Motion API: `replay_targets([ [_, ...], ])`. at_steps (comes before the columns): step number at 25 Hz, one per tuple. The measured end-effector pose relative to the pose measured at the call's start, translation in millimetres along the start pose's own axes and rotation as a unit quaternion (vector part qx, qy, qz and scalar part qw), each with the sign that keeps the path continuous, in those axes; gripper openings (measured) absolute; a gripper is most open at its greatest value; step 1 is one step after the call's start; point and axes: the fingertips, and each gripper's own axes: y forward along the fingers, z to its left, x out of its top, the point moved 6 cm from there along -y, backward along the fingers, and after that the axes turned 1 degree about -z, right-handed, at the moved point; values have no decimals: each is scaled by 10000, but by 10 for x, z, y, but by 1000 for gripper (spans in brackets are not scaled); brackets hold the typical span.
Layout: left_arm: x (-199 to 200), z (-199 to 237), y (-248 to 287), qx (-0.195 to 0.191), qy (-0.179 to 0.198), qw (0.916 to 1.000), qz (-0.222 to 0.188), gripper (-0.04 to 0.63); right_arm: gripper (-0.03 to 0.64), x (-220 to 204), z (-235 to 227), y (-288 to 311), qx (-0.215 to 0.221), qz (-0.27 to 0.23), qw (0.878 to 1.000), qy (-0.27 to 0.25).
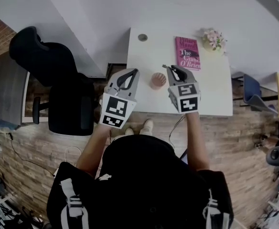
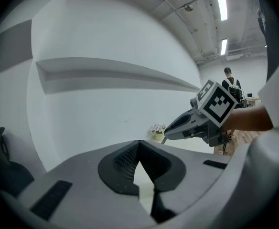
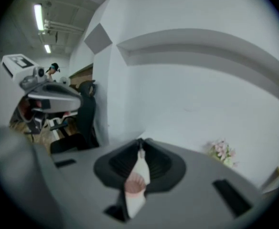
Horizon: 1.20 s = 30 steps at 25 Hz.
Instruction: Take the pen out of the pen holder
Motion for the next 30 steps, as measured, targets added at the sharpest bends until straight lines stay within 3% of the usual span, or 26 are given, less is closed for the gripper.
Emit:
replay_targets([
  [16, 416, 28, -201, 24, 314, 9980, -556, 15, 66, 623, 108, -709, -424, -1191, 9918, -167],
  [30, 460, 31, -220, -45, 182, 9977, -654, 15, 66, 624, 123, -815, -555, -1345, 9892, -151],
])
